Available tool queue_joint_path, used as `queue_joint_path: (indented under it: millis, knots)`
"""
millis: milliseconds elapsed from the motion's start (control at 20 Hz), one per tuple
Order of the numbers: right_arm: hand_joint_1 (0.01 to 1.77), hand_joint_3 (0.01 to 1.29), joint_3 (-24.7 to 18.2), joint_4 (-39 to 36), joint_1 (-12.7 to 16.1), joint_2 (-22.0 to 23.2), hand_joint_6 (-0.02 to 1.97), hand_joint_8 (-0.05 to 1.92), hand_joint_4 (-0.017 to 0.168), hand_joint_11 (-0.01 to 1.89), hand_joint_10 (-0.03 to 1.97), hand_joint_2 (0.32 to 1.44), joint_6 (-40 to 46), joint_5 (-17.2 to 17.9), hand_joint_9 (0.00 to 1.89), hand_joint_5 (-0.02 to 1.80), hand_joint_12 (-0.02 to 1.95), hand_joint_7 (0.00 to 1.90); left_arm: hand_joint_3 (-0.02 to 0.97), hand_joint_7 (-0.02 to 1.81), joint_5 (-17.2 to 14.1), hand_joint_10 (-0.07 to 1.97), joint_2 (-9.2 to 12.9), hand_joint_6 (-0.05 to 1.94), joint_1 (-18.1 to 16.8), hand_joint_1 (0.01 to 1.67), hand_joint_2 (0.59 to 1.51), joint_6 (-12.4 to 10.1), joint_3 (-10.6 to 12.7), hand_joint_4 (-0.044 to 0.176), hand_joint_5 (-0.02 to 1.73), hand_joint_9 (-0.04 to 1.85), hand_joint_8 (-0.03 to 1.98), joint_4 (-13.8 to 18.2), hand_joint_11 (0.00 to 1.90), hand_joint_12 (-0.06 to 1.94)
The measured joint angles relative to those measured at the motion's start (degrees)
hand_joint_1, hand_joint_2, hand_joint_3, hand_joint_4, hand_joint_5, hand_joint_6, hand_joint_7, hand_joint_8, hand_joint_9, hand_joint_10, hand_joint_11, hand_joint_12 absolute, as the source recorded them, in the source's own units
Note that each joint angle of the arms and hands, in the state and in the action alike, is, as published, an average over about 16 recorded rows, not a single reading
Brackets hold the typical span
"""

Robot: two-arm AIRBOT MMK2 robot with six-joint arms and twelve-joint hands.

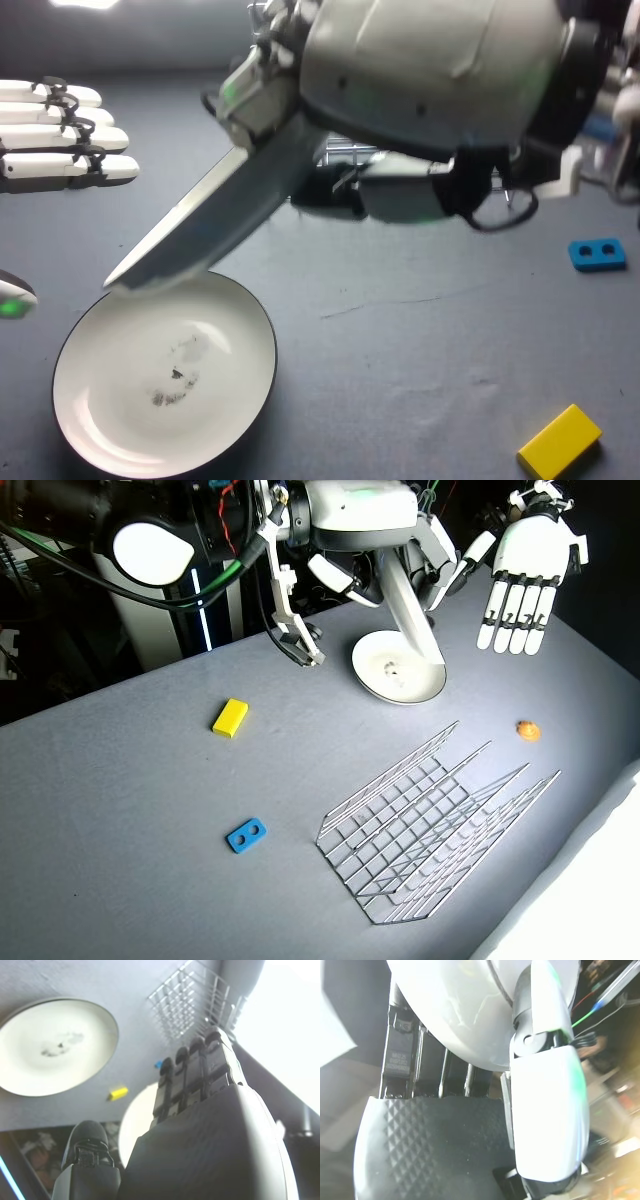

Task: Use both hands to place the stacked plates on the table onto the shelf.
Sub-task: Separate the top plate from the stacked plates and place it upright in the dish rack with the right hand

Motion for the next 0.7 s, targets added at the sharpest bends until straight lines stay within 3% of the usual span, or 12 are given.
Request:
queue_joint_path:
  millis: [350, 700]
  knots:
    - [1.2, 0.01, 5.3, 5.6, 4.4, 0.7, 0.95, 0.83, 0.009, 0.82, 0.02, 0.97, 9.0, -5.0, 1.27, 0.97, 1.04, 1.11, 0.009, 0.02, -0.2, 0.01, 0.0, 0.02, -0.7, 0.01, 1.181, 0.0, -0.5, 0.002, 0.04, 0.02, 0.0, 1.3, 0.02, 0.01]
    - [1.21, 0.01, 11.3, 16.2, 6.2, -0.7, 0.95, 0.83, 0.006, 0.81, 0.02, 0.97, 11.7, -7.9, 1.28, 0.96, 1.03, 1.11, 0.01, 0.02, -0.1, 0.01, 0.1, 0.02, -0.6, 0.01, 1.18, 0.0, -0.6, 0.002, 0.05, 0.02, 0.0, 1.3, 0.02, 0.01]
